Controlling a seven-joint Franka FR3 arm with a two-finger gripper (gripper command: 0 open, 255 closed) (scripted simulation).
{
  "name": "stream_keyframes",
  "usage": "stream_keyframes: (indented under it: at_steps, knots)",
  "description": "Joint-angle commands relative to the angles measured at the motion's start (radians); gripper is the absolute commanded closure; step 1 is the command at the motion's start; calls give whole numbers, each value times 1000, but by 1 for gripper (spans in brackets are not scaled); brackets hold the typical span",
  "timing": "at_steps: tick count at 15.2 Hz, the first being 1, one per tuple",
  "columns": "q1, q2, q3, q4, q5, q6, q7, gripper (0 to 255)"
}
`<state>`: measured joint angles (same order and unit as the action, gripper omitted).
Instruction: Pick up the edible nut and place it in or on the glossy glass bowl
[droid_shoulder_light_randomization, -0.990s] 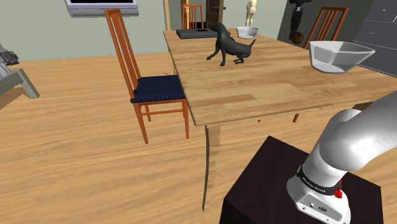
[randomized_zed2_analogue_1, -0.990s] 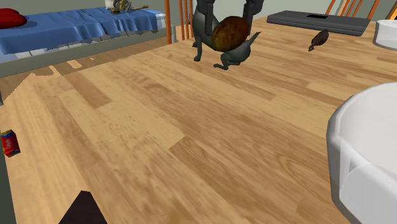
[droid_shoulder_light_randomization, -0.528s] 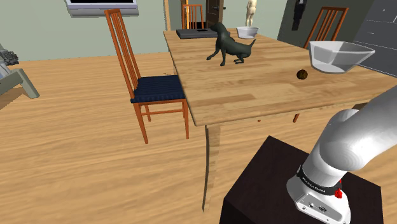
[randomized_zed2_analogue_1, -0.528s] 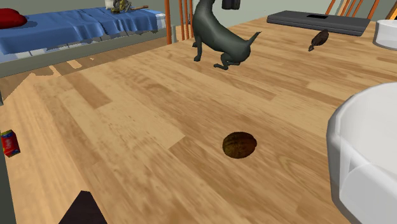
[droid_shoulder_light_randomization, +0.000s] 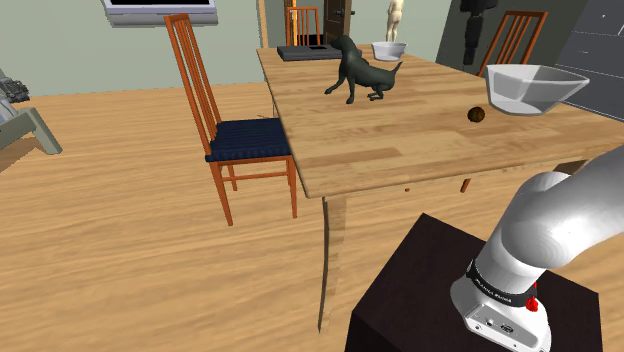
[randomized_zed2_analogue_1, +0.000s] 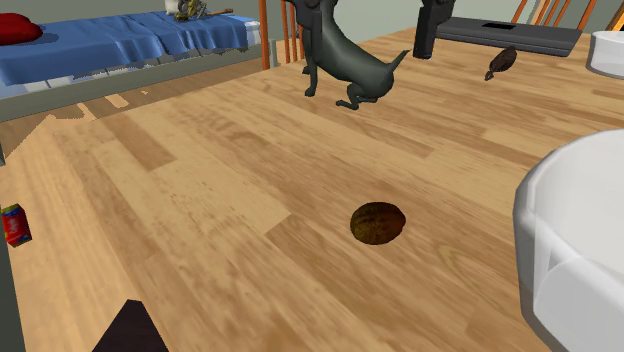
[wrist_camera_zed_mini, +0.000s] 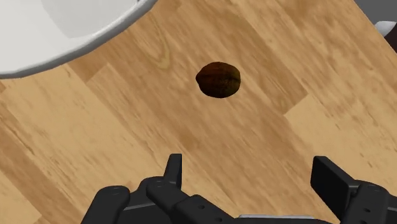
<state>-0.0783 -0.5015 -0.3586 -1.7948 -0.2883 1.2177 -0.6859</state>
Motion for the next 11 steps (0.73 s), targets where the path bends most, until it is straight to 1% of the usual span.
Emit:
stream_keyframes:
  at_steps: [1, 7, 11]
  knots:
    - [-12, -44, 9, -107, -41, 43, 15, 0]
    - [-52, -143, 13, -368, -159, 145, 51, 0]
    - [-62, -168, 1, -438, -181, 185, 58, 0]
